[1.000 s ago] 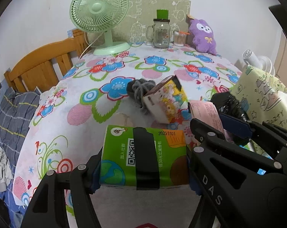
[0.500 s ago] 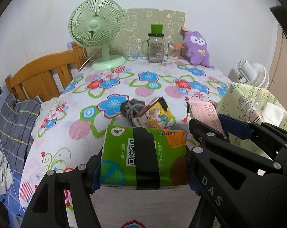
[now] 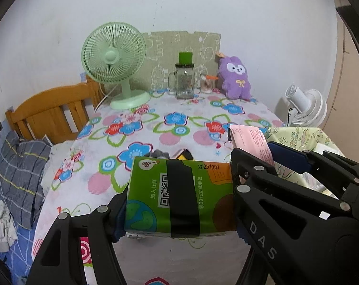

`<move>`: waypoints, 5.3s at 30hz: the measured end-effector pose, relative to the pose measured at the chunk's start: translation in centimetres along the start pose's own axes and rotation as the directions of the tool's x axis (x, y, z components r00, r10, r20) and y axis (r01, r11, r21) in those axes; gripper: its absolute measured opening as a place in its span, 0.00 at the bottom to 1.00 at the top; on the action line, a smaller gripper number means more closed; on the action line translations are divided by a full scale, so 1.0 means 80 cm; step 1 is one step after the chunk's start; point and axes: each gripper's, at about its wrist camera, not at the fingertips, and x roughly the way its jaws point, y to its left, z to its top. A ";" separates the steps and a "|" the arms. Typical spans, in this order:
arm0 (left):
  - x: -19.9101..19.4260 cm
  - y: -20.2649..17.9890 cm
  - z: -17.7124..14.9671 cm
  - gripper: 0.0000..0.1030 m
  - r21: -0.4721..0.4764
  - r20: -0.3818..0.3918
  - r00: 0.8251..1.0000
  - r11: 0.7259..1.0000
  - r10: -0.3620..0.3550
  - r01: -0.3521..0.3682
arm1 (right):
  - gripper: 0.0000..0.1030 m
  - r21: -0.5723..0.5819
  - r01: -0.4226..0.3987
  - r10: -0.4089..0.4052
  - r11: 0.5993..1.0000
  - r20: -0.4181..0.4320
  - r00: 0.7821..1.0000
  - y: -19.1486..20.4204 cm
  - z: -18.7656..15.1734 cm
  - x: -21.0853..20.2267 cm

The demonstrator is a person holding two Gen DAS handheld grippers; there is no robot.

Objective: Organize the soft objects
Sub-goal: 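Carry both held packs toward the gift box with the left and right tools, then lower the tissue pack and pink packet into the gift box and open both tools, then withdraw both tools from the box back over the remaining items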

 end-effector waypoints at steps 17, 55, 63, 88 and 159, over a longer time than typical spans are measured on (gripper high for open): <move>-0.031 -0.032 0.031 0.70 -0.003 0.061 0.998 1.000 -0.020 0.020 | 0.40 -0.006 -0.021 0.021 1.000 0.065 0.998 -0.029 0.027 -0.041; 0.001 -0.157 0.063 0.70 0.104 0.079 0.987 0.986 -0.140 0.131 | 0.40 0.097 0.078 -0.088 0.992 0.101 0.991 -0.162 0.031 -0.049; 0.018 -0.184 0.064 0.70 0.122 0.064 0.983 0.979 -0.175 0.166 | 0.40 0.135 0.106 -0.119 0.985 0.088 0.989 -0.191 0.025 -0.042; 0.079 -0.239 0.049 0.79 0.170 -0.066 0.969 0.954 -0.240 0.248 | 0.40 0.204 0.172 -0.173 0.964 -0.014 0.985 -0.256 -0.007 0.002; -0.038 -0.118 0.043 1.00 0.133 0.111 0.983 0.982 -0.146 0.131 | 0.98 0.129 0.143 -0.163 0.981 0.155 0.974 -0.122 0.009 -0.095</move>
